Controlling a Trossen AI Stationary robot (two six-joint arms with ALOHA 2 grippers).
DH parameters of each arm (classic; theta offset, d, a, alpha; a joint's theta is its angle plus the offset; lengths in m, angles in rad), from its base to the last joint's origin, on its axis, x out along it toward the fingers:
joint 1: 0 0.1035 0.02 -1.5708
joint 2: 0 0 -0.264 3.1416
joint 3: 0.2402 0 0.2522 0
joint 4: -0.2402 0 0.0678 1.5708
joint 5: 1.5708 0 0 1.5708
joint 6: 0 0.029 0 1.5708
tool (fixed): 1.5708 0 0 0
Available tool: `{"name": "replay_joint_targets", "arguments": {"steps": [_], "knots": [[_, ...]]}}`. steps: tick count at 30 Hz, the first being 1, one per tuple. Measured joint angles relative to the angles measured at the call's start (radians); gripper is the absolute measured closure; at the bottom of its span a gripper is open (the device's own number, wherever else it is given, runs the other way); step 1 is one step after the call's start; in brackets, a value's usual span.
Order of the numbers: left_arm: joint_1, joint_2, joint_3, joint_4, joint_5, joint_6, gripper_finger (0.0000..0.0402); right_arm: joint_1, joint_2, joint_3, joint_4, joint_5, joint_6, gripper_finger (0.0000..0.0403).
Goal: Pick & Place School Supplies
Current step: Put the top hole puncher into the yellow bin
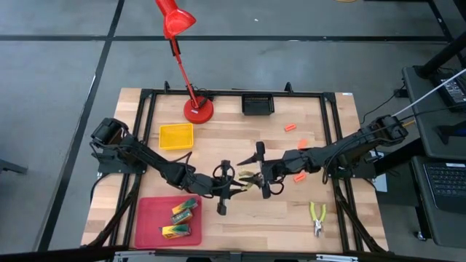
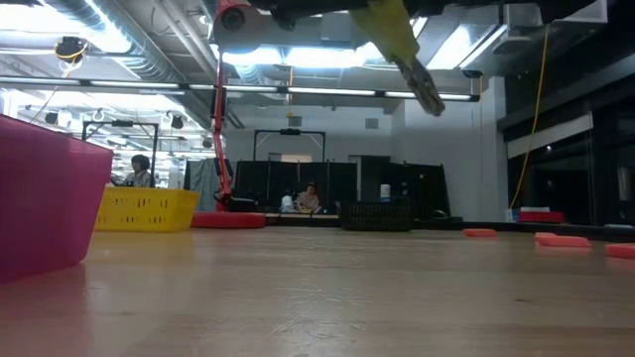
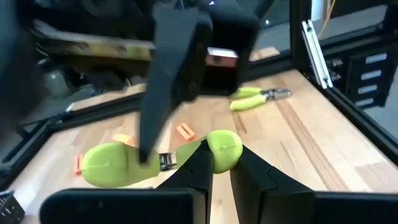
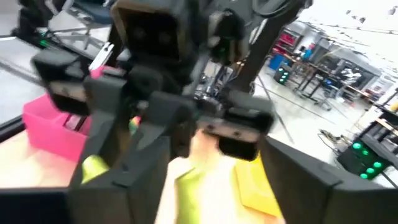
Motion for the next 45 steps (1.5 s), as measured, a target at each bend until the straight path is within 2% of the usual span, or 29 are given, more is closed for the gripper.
{"name": "replay_joint_targets", "arguments": {"steps": [2,5,12,15,17,20,25,27,29,31,33,35,40,45], "knots": [[-0.001,0.0,0.0,-0.028,-0.018,-0.006,0.0372,0.001,-0.007,0.0,-0.002,0.023,0.001,0.0124],[-0.001,0.0,0.0,-0.081,-0.116,-0.027,0.0372,0.008,-0.021,0.0,-0.009,0.048,-0.001,0.0105],[-0.001,-0.007,0.0,-0.278,-0.421,-0.114,0.0372,0.081,-0.091,-0.001,-0.08,0.211,-0.048,0.0114],[0.001,-0.038,0.0,-0.459,-0.57,-0.278,0.0372,0.123,-0.142,-0.001,-0.152,0.294,-0.04,0.0126],[0.002,-0.069,0.0,-0.604,-0.659,-0.439,0.0373,0.151,-0.178,-0.002,-0.198,0.338,-0.016,0.0134],[0.01,-0.131,0.0,-0.849,-0.716,-0.713,0.0373,0.186,-0.221,-0.002,-0.255,0.381,0.029,0.0145],[0.049,-0.197,0.001,-1.249,-0.713,-1.141,0.0373,0.227,-0.26,-0.002,-0.312,0.44,0.07,0.0161],[0.079,-0.212,0.001,-1.389,-0.669,-1.285,0.0373,0.236,-0.262,-0.002,-0.327,0.456,0.081,0.0166],[0.117,-0.223,0.001,-1.502,-0.603,-1.389,0.0373,0.241,-0.262,-0.002,-0.343,0.476,0.101,0.017],[0.149,-0.239,0.001,-1.587,-0.549,-1.424,0.0373,0.247,-0.262,-0.002,-0.364,0.494,0.123,0.0173],[0.172,-0.266,0.002,-1.624,-0.502,-1.412,0.0373,0.249,-0.262,-0.002,-0.379,0.501,0.136,0.0176],[0.197,-0.301,0.006,-1.629,-0.411,-1.347,0.0373,0.252,-0.262,-0.002,-0.379,0.501,0.147,0.0177],[0.258,-0.356,0.022,-1.625,-0.175,-1.01,0.0373,0.256,-0.262,-0.002,-0.378,0.501,0.148,0.0178],[0.302,-0.346,0.057,-1.739,-0.093,-0.845,0.0373,0.256,-0.262,-0.002,-0.378,0.501,0.154,0.0178]]}}
